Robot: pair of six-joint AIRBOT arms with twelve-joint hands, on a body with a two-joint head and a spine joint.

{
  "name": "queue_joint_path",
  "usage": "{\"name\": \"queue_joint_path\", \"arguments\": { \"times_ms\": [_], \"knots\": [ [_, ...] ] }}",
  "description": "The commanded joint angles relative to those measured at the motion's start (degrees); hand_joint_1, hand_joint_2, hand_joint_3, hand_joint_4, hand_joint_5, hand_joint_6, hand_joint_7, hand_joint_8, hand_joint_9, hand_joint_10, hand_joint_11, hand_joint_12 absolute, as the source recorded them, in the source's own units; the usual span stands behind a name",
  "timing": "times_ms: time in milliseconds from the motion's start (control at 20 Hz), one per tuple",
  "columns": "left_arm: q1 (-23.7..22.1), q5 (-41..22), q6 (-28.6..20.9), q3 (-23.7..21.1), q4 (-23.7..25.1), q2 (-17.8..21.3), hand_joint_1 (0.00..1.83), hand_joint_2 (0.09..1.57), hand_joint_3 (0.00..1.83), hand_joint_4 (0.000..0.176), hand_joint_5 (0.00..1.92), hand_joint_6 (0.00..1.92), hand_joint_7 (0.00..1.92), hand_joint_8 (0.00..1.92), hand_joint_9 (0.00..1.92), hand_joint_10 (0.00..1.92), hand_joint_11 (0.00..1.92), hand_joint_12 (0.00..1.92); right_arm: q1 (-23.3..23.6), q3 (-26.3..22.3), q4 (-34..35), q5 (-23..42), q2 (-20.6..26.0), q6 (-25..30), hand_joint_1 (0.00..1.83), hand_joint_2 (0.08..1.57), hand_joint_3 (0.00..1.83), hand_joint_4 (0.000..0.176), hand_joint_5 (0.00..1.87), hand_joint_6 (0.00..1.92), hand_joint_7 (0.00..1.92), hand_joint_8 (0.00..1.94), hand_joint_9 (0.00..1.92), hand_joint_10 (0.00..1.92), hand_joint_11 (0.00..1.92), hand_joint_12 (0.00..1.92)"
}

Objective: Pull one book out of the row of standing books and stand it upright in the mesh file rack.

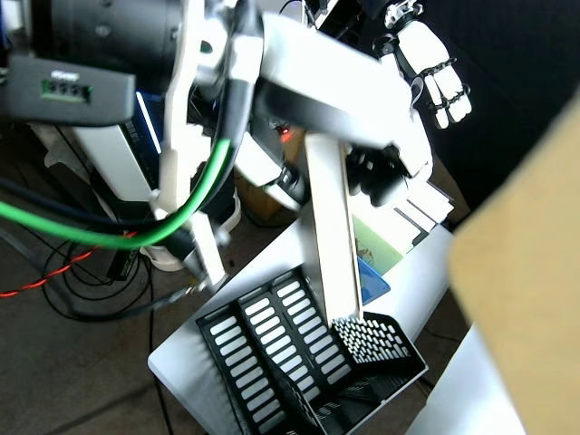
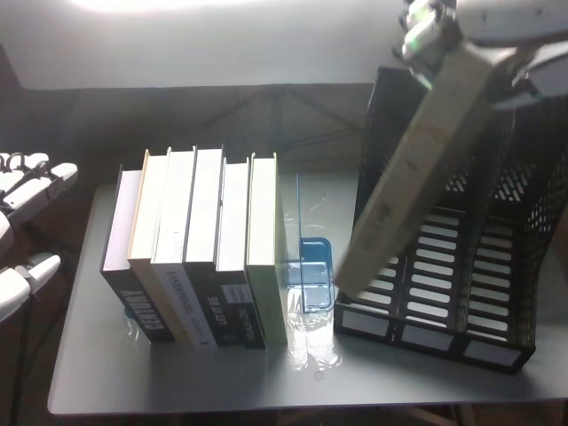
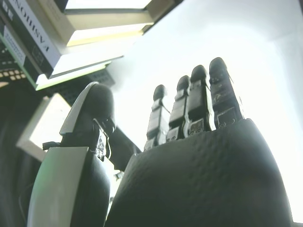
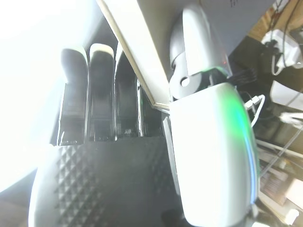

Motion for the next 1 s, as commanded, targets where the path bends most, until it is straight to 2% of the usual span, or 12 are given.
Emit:
{"name": "queue_joint_path", "arguments": {
  "times_ms": [0,50,100,150,200,300,350,400,450,650,750,950],
  "knots": [
    [-0.44,-6.29,-0.17,0.39,-0.61,-0.2,0.59,1.46,0.0,0.07,0.1,0.01,0.0,0.0,0.0,0.0,0.0,0.0,-0.13,0.95,0.05,-4.23,-0.74,1.14,1.2,1.25,0.01,0.0,0.79,1.1,0.72,1.69,0.74,1.92,0.74,1.92],
    [-0.44,-6.19,-0.17,0.38,-0.61,-0.25,0.59,1.46,0.0,0.059,0.11,0.01,0.0,0.0,0.0,0.0,0.0,0.0,-1.1,2.26,-1.49,-4.44,-2.05,2.59,1.17,1.25,0.01,0.0,0.8,1.23,0.69,1.57,0.54,1.78,0.45,1.92],
    [-0.44,-6.15,-0.16,0.39,-0.6,-0.29,0.56,1.46,0.0,0.066,0.1,0.01,0.0,0.0,0.0,0.0,0.0,0.0,-1.7,3.15,-3.01,-4.64,-2.97,3.73,1.16,1.28,0.01,0.0,0.66,1.33,0.73,1.61,0.67,1.78,0.7,1.92],
    [-0.44,-6.12,-0.16,0.42,-0.59,-0.36,0.56,1.46,0.0,0.069,0.1,0.0,0.0,0.0,0.0,0.0,0.0,0.0,-2.67,4.63,-5.32,-5.08,-4.51,5.78,1.19,1.25,0.0,0.0,0.77,1.13,0.73,1.63,0.69,1.69,0.68,1.92],
    [-0.43,-6.12,-0.16,0.42,-0.59,-0.37,0.57,1.46,0.0,0.065,0.1,0.0,0.0,0.0,0.0,0.0,0.0,0.0,-3.26,5.57,-7.15,-5.44,-5.64,7.01,1.19,1.25,0.0,0.0,0.78,1.09,0.73,1.64,0.69,1.69,0.68,1.92],
    [-0.43,-6.06,-0.16,0.45,-0.59,-0.46,0.59,1.45,0.0,0.066,0.1,0.0,0.0,0.0,0.0,0.0,0.0,0.0,-4.13,6.95,-11.26,-6.65,-7.25,9.11,1.19,1.25,0.0,0.0,0.78,1.09,0.73,1.65,0.69,1.69,0.68,1.92],
    [-0.43,-6.03,-0.16,0.45,-0.59,-0.53,0.61,1.45,0.0,0.065,0.1,0.0,0.0,0.0,0.0,0.0,0.0,0.0,-4.43,7.53,-14.14,-7.13,-7.98,10.8,1.16,1.26,0.0,0.0,0.71,1.28,0.75,1.52,0.62,1.51,0.51,1.83],
    [-0.43,-5.95,-0.16,0.46,-0.6,-0.63,0.61,1.45,0.0,0.065,0.1,0.0,0.0,0.0,0.0,0.0,0.0,0.0,-4.83,8.33,-16.27,-7.39,-8.8,12.28,1.16,1.26,0.0,0.0,0.71,1.28,0.75,1.52,0.62,1.51,0.51,1.83],
    [-0.42,-5.8,-0.2,0.54,-0.65,-0.82,0.62,1.44,0.0,0.07,0.11,0.0,0.0,0.0,0.0,0.0,0.0,0.0,-5.41,9.81,-18.68,-7.71,-10.19,14.2,1.29,1.26,0.0,0.0,0.72,1.4,0.67,1.44,0.6,1.59,0.39,1.77],
    [-0.41,-5.63,-0.28,0.59,-0.57,-0.95,0.63,1.44,0.0,0.061,0.1,0.0,0.0,0.0,0.0,0.0,0.0,0.0,-6.34,13.08,-30.86,-9.79,-13.76,21.66,1.33,1.25,0.0,0.0,0.65,1.4,0.73,1.41,0.68,1.58,0.51,1.66],
    [-0.4,-5.54,-0.32,0.67,-0.63,-1.33,0.61,1.45,0.0,0.061,0.09,0.0,0.0,0.0,0.0,0.0,0.0,0.0,-6.56,14.97,-32.31,-10.75,-15.64,22.23,1.34,1.23,0.0,0.0,0.7,1.31,0.76,1.34,0.74,1.52,0.59,1.58],
    [-0.39,-5.41,-0.83,1.08,-0.49,-1.98,0.64,1.44,0.0,0.058,0.12,0.0,0.0,0.0,0.0,0.0,0.0,0.0,-6.73,15.51,-36.23,-11.47,-17.57,22.23,1.33,1.26,0.0,0.0,0.72,1.33,0.7,1.42,0.64,1.61,0.44,1.7]
  ]
}}
